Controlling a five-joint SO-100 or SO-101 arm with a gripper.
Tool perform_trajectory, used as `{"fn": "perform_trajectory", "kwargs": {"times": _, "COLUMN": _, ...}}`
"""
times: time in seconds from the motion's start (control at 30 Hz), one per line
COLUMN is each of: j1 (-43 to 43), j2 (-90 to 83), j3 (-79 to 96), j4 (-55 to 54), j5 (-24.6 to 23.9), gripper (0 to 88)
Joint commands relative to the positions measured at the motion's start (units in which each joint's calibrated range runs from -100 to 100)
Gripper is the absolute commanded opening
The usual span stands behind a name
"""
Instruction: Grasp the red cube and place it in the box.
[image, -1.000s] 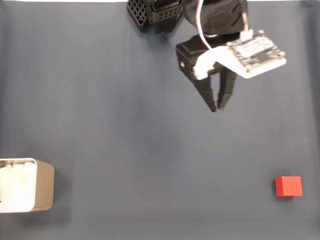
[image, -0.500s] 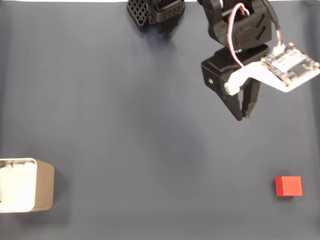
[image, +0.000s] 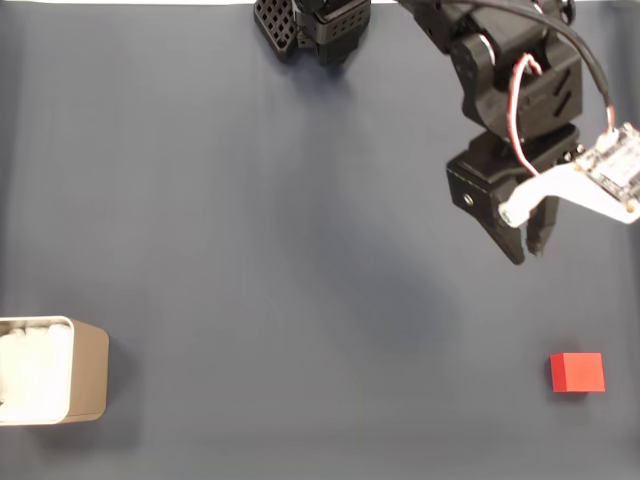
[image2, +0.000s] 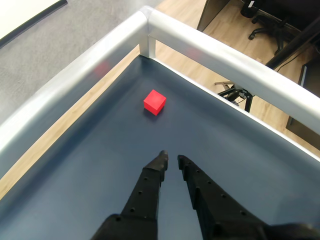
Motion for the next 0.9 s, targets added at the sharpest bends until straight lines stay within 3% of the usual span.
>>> {"fn": "perform_trajectory", "kwargs": {"times": 0.0, "j1": -0.53, "j2": 1.10, "j3": -3.69, "j4": -2.42, "j5": -0.34, "gripper": 6.4}}
{"fn": "perform_trajectory", "kwargs": {"times": 0.87, "j1": -0.45, "j2": 16.53, "j3": -9.44, "j4": -13.73, "j5": -1.32, "gripper": 23.9}}
